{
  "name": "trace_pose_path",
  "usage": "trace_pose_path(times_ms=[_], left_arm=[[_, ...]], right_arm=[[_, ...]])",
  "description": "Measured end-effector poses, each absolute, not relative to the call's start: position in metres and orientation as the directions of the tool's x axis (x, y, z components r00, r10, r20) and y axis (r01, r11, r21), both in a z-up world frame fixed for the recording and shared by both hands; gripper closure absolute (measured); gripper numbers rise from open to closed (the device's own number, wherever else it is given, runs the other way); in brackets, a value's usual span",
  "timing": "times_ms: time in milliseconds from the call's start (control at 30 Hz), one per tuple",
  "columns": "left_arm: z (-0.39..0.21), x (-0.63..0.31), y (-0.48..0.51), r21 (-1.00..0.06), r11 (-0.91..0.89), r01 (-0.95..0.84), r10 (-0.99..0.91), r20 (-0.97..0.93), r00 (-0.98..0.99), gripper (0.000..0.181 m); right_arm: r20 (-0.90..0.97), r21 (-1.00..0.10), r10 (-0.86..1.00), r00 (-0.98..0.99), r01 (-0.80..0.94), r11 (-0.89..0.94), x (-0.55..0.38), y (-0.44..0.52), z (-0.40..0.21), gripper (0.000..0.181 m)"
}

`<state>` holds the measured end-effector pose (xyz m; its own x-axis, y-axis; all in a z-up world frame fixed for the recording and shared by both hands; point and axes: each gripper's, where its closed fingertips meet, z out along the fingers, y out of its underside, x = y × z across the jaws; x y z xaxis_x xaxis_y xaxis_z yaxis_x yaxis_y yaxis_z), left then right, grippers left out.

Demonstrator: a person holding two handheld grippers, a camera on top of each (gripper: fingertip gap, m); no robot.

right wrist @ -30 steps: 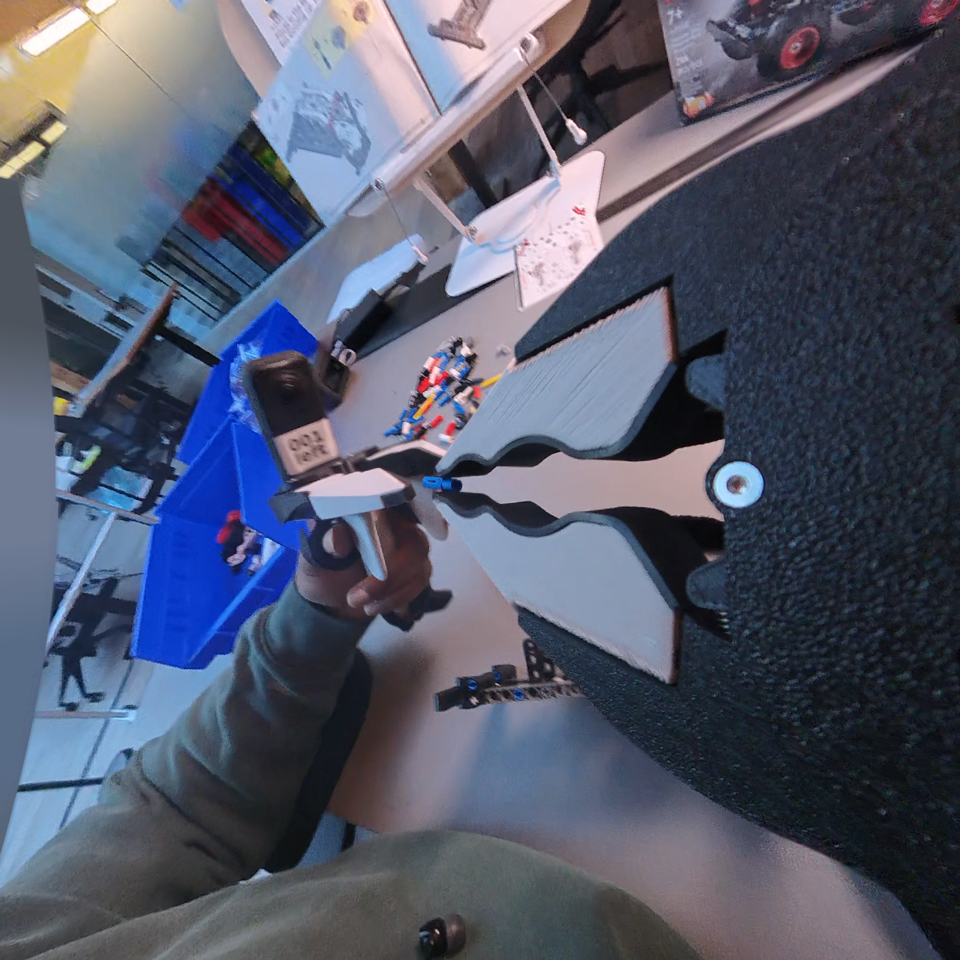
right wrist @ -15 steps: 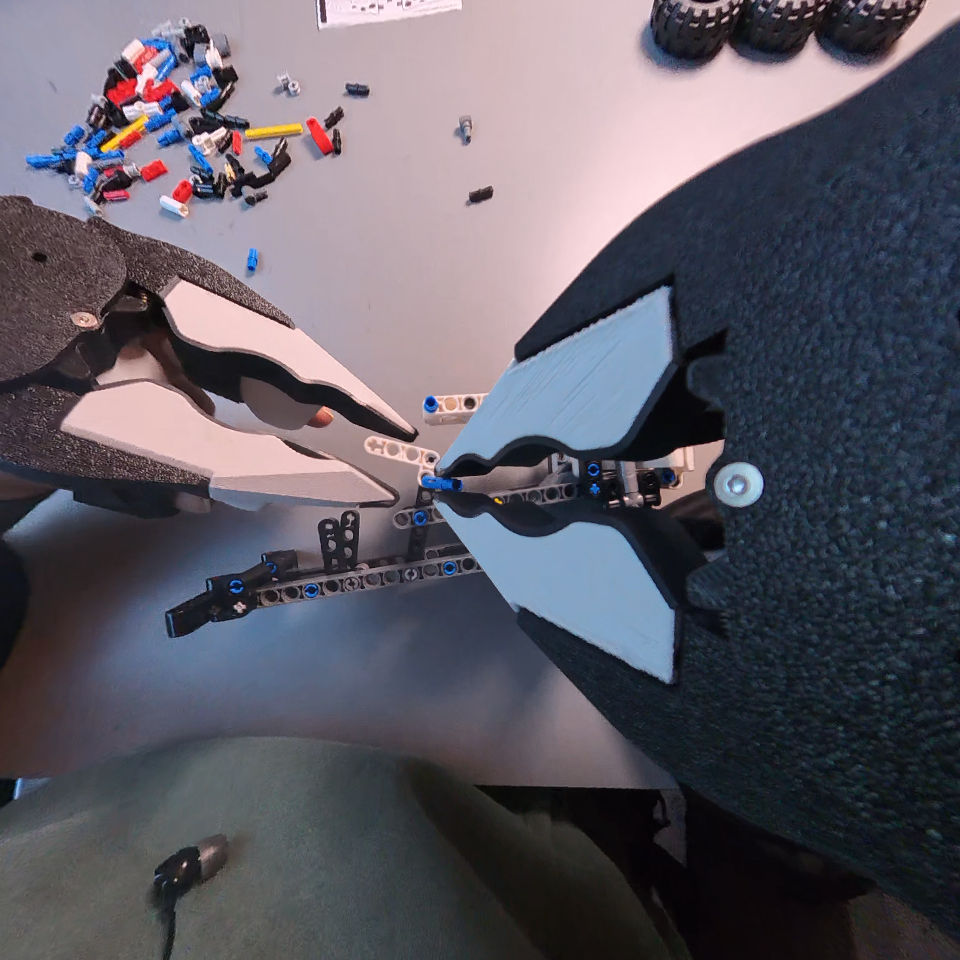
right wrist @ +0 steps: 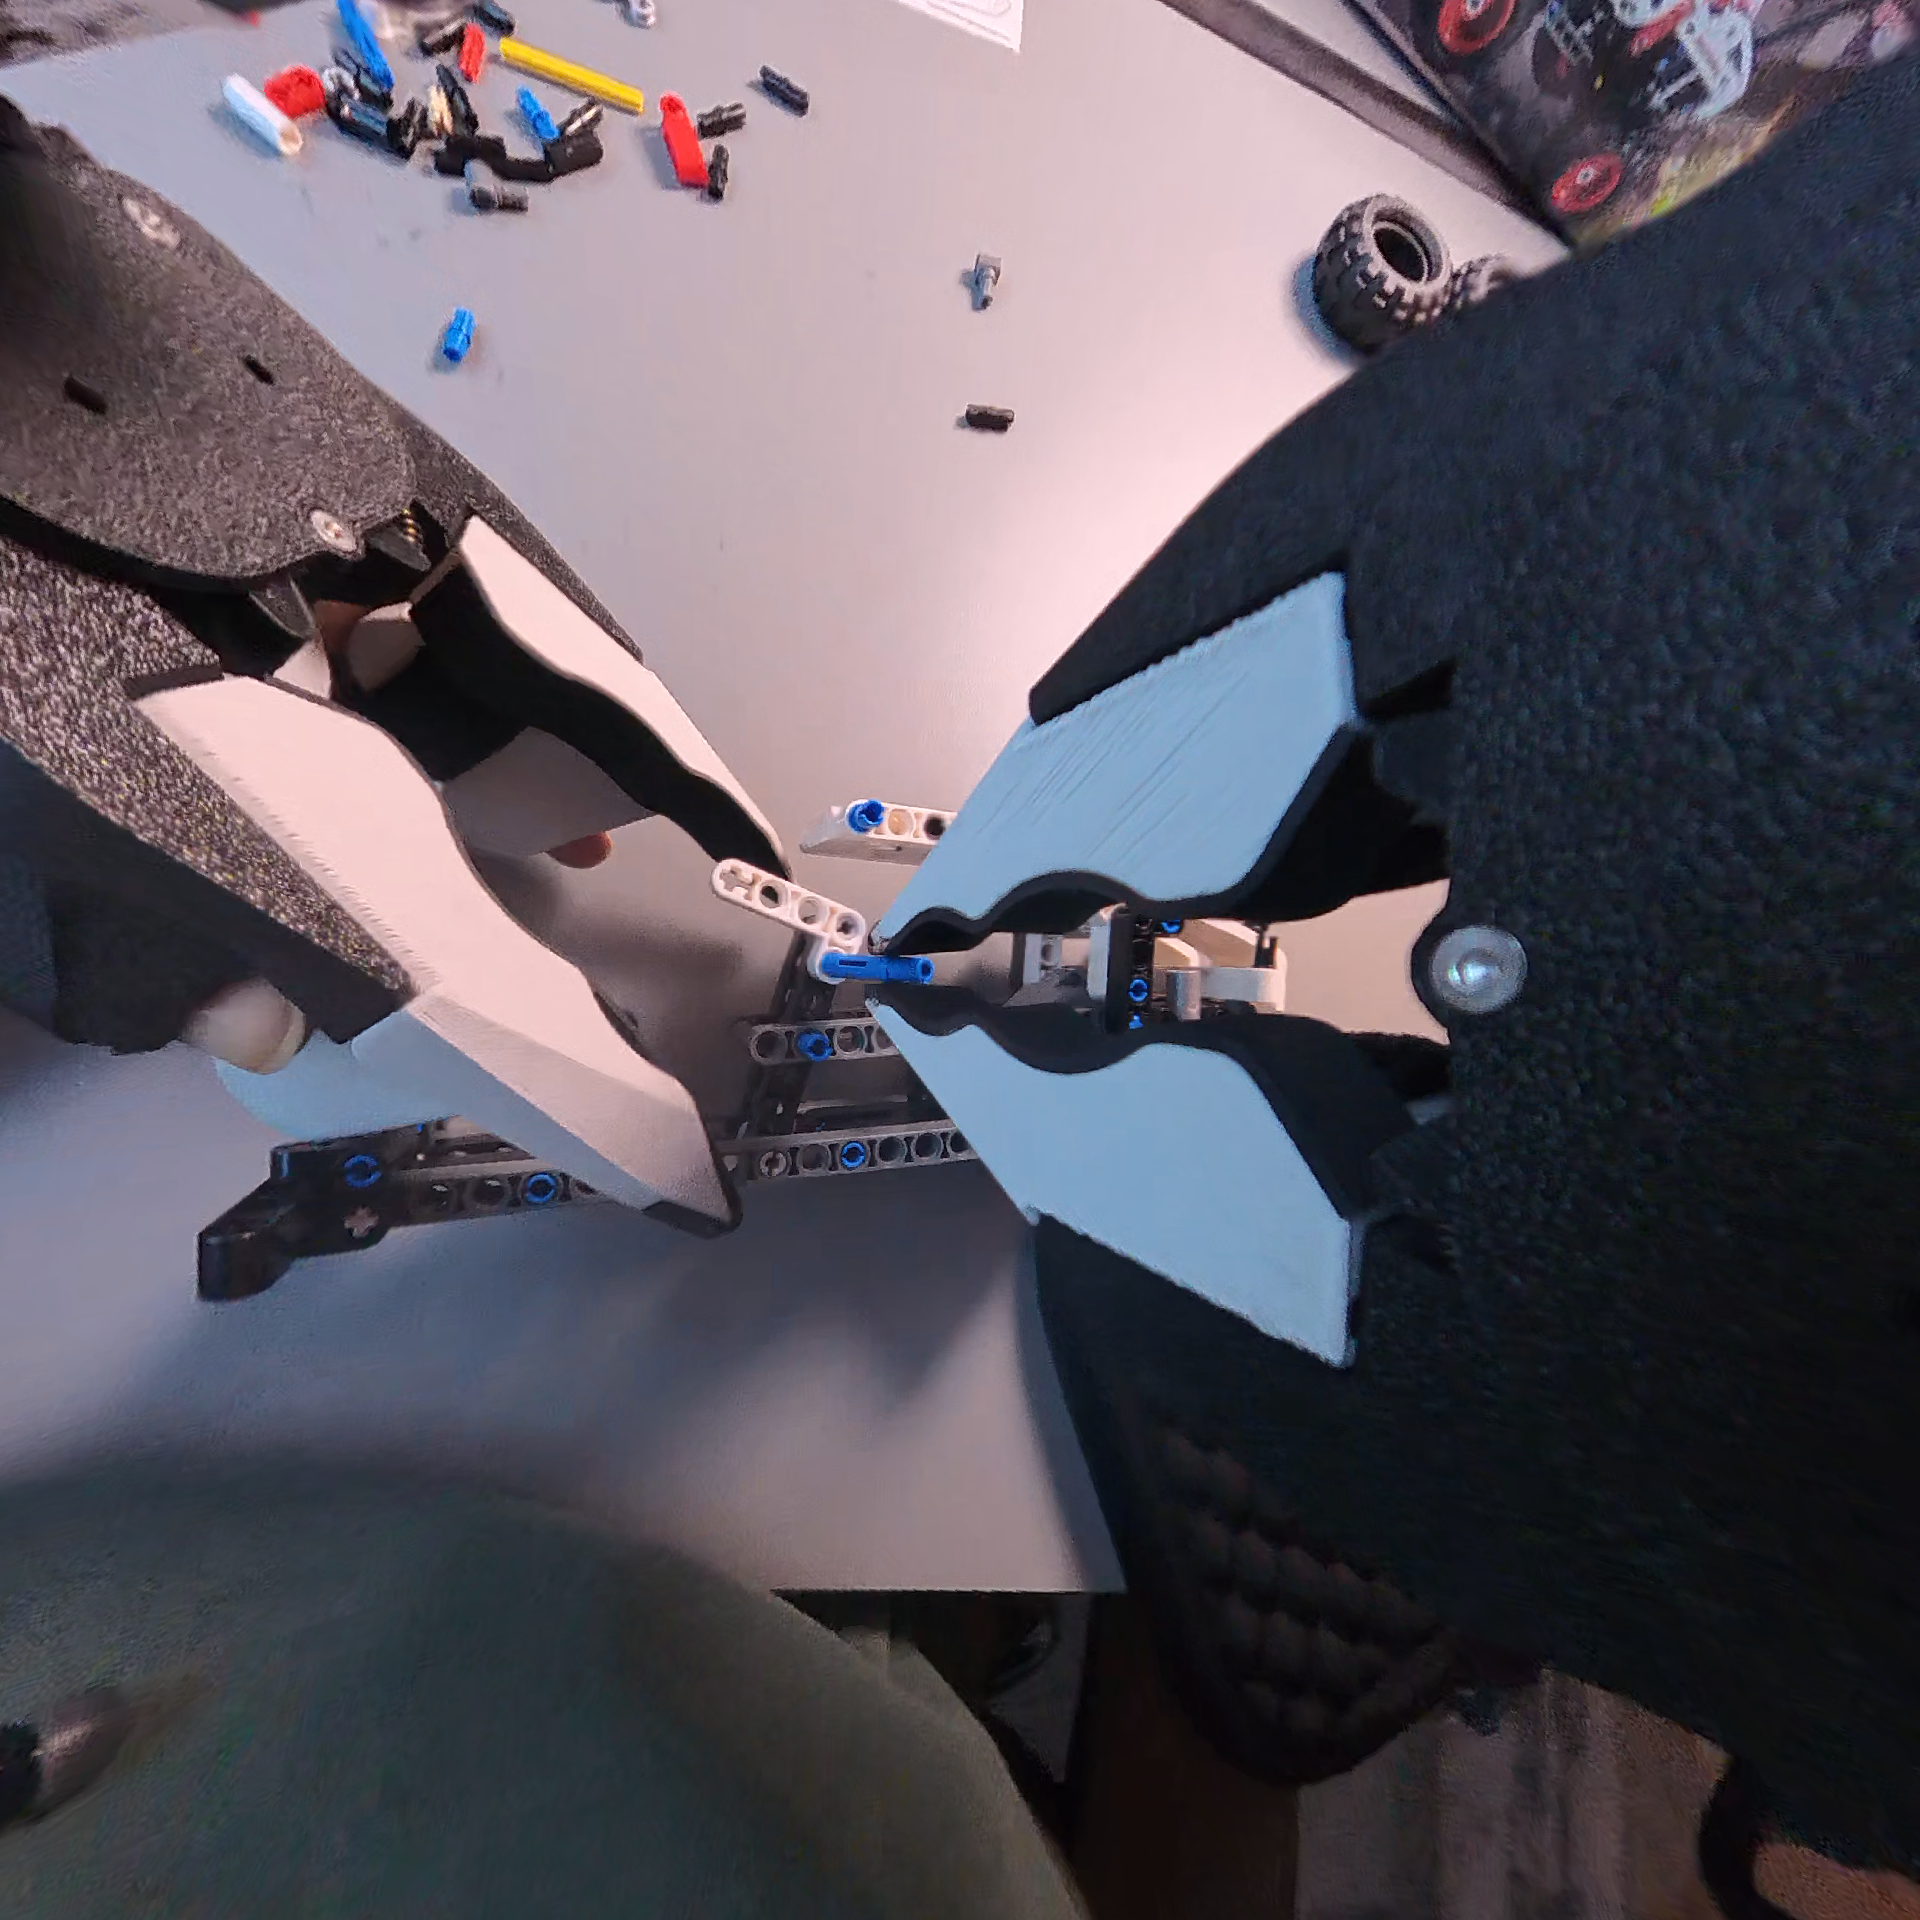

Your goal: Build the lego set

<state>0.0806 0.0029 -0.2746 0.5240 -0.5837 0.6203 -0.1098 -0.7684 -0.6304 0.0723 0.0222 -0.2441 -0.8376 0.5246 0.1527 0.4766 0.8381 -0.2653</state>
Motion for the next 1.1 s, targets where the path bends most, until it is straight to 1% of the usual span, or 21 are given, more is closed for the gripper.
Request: trace_pose_path(times_ms=[33, 67, 133, 233, 333, 367, 400, 467, 500, 533, 567, 600, 700, 733, 800, 900, 1000, 1100], left_arm=[[-0.275, 0.084, 0.0, -0.618, -0.778, -0.115, -0.578, 0.631, 0.517, 0.085], [-0.275, 0.088, -0.004, -0.599, -0.792, -0.118, -0.568, 0.652, 0.502, 0.075], [-0.275, 0.095, -0.009, -0.554, -0.825, -0.107, -0.534, 0.706, 0.465, 0.066], [-0.271, 0.1, -0.008, -0.524, -0.85, -0.054, -0.495, 0.76, 0.42, 0.069], [-0.267, 0.104, -0.006, -0.519, -0.855, -0.01, -0.482, 0.786, 0.388, 0.08], [-0.266, 0.104, -0.006, -0.514, -0.858, -0.005, -0.476, 0.791, 0.383, 0.081], [-0.266, 0.101, -0.007, -0.513, -0.859, -0.011, -0.476, 0.789, 0.389, 0.084], [-0.27, 0.091, -0.009, -0.518, -0.854, -0.053, -0.486, 0.757, 0.437, 0.08], [-0.268, 0.084, -0.011, -0.52, -0.852, -0.064, -0.491, 0.748, 0.447, 0.082], [-0.261, 0.075, -0.009, -0.541, -0.839, -0.05, -0.502, 0.737, 0.454, 0.095], [-0.253, 0.065, -0.005, -0.576, -0.817, -0.025, -0.52, 0.716, 0.466, 0.113], [-0.246, 0.055, -0.003, -0.61, -0.793, -0.01, -0.539, 0.693, 0.479, 0.122], [-0.221, 0.046, -0.005, -0.708, -0.705, 0.032, -0.624, 0.642, 0.445, 0.142], [-0.214, 0.051, -0.008, -0.72, -0.693, 0.052, -0.645, 0.65, 0.403, 0.143], [-0.201, 0.062, -0.011, -0.724, -0.682, 0.102, -0.668, 0.673, 0.317, 0.153], [-0.193, 0.071, -0.014, -0.732, -0.669, 0.133, -0.692, 0.678, 0.249, 0.176], [-0.185, 0.074, -0.018, -0.74, -0.655, 0.15, -0.711, 0.672, 0.208, 0.177], [-0.169, 0.073, -0.022, -0.753, -0.625, 0.208, -0.746, 0.654, 0.124, 0.177]], right_arm=[[0.148, -0.241, 0.508, -0.849, 0.467, 0.851, 0.074, 0.021, -0.245, 0.177], [0.141, -0.224, 0.496, -0.857, 0.461, 0.859, 0.074, 0.02, -0.247, 0.177], [0.134, -0.198, 0.48, -0.867, 0.451, 0.87, 0.074, 0.018, -0.249, 0.177], [0.127, -0.186, 0.484, -0.866, 0.458, 0.869, 0.073, 0.016, -0.25, 0.177], [0.127, -0.188, 0.499, -0.857, 0.473, 0.861, 0.073, 0.016, -0.25, 0.177], [0.126, -0.193, 0.509, -0.851, 0.482, 0.854, 0.073, 0.016, -0.25, 0.177], [0.126, -0.196, 0.518, -0.846, 0.491, 0.849, 0.073, 0.016, -0.249, 0.177], [0.141, -0.209, 0.534, -0.834, 0.502, 0.839, 0.073, 0.019, -0.246, 0.177], [0.154, -0.222, 0.544, -0.825, 0.508, 0.832, 0.072, 0.021, -0.243, 0.177], [0.162, -0.253, 0.56, -0.813, 0.514, 0.82, 0.072, 0.021, -0.237, 0.177], [0.16, -0.295, 0.581, -0.798, 0.523, 0.8, 0.072, 0.019, -0.232, 0.177], [0.159, -0.34, 0.596, -0.787, 0.523, 0.781, 0.072, 0.016, -0.227, 0.177], [0.195, -0.46, 0.622, -0.759, 0.489, 0.741, 0.067, 0.009, -0.211, 0.177], [0.21, -0.493, 0.627, -0.751, 0.472, 0.731, 0.065, 0.005, -0.206, 0.177], [0.23, -0.544, 0.628, -0.744, 0.437, 0.717, 0.062, -0.002, -0.199, 0.177], [0.258, -0.585, 0.623, -0.738, 0.394, 0.709, 0.061, -0.01, -0.191, 0.177], [0.27, -0.626, 0.634, -0.724, 0.368, 0.687, 0.063, -0.013, -0.184, 0.176], [0.284, -0.735, 0.674, -0.682, 0.297, 0.61, 0.061, -0.019, -0.166, 0.176]])
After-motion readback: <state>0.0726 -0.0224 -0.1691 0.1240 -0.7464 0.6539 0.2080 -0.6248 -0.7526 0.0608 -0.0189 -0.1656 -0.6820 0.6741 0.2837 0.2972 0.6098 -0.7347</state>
